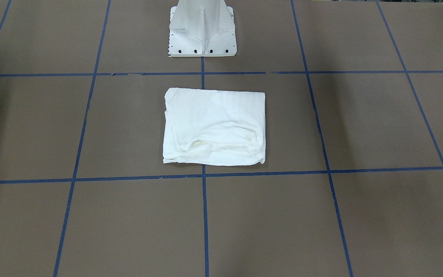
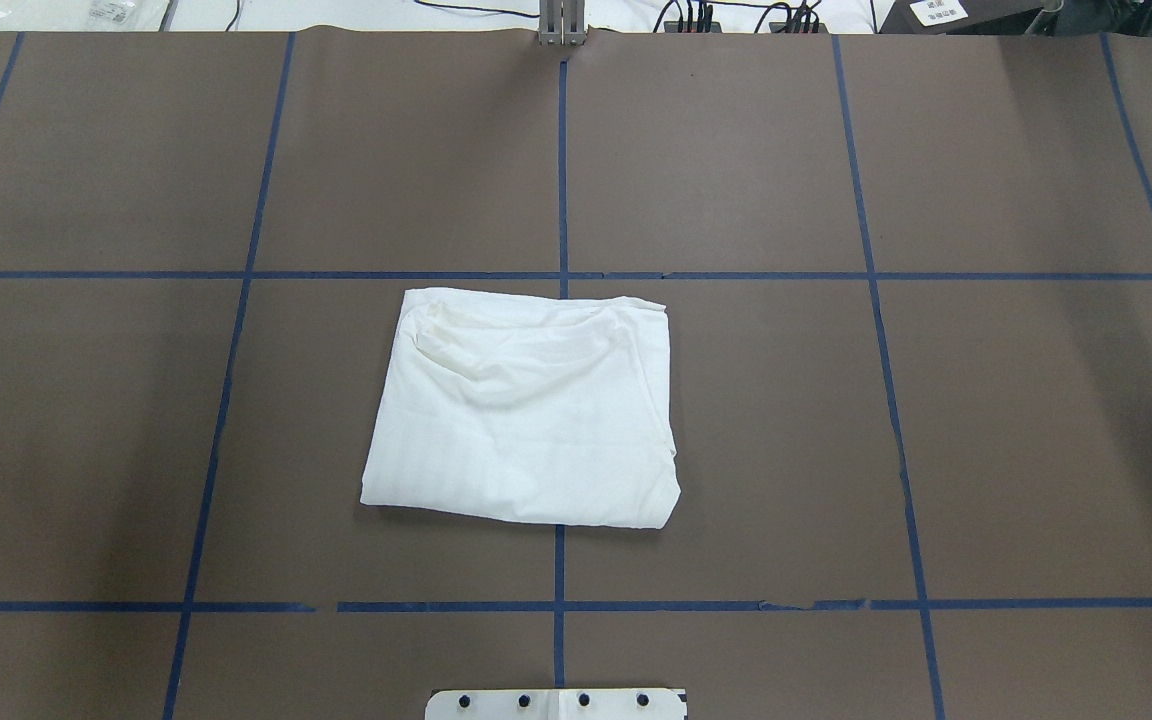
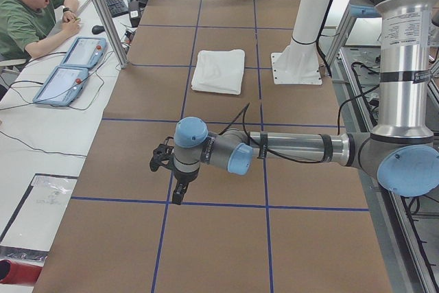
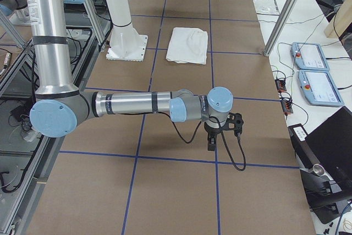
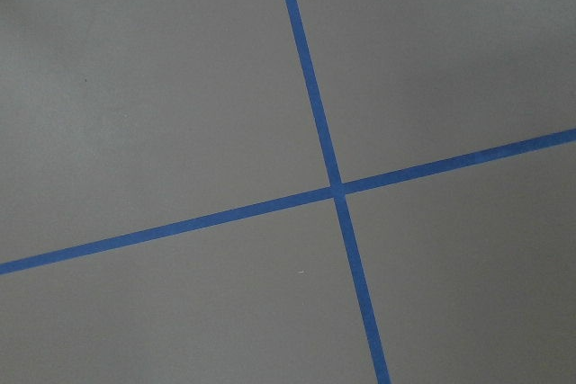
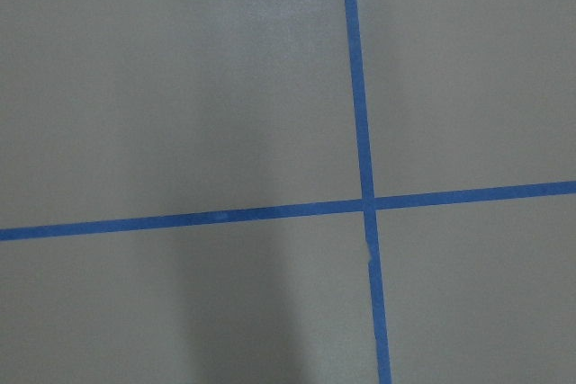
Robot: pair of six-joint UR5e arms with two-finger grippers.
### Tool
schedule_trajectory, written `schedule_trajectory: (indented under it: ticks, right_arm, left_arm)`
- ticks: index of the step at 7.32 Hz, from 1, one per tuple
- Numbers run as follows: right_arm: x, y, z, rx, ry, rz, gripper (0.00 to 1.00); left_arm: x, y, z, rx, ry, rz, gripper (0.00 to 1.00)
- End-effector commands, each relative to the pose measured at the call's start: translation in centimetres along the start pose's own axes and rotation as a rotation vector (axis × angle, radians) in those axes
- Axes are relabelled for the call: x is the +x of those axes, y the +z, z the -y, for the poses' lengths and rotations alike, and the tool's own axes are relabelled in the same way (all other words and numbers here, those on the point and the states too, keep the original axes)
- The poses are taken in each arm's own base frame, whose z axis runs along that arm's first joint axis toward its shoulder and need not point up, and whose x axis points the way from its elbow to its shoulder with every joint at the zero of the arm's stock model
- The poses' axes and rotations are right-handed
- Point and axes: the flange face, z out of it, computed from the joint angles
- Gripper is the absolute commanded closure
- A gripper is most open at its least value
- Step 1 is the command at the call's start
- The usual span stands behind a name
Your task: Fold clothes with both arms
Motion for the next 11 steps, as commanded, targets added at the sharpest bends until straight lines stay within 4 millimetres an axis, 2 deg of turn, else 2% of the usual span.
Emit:
schedule_trajectory:
  ticks: [1,3,6,8,10,11]
  right_arm:
    - [-0.1,0.1,-0.2,-0.002,0.014,0.014,0.00]
    - [0.1,0.5,-0.3,-0.009,0.018,0.013,0.00]
    - [1.1,1.2,-1.5,-0.032,0.041,0.006,0.00]
    - [1.7,1.4,-1.9,-0.044,0.058,-0.003,0.00]
    - [1.9,1.8,-2.3,-0.056,0.054,-0.009,0.00]
    - [0.8,1.9,-2.7,-0.081,0.054,-0.014,0.00]
  left_arm:
    - [1.9,-2.1,-2.0,-0.024,-0.017,-0.031,0.00]
    - [3.3,-4.0,-2.9,-0.043,-0.034,-0.032,0.00]
    - [1.7,-2.9,-3.9,-0.077,0.013,-0.035,0.00]
    - [-0.4,-1.3,-5.1,-0.104,-0.004,-0.120,0.00]
    - [-0.5,-1.1,-5.2,-0.107,-0.002,-0.126,0.00]
    - [-0.6,-1.1,-5.2,-0.108,-0.002,-0.124,0.00]
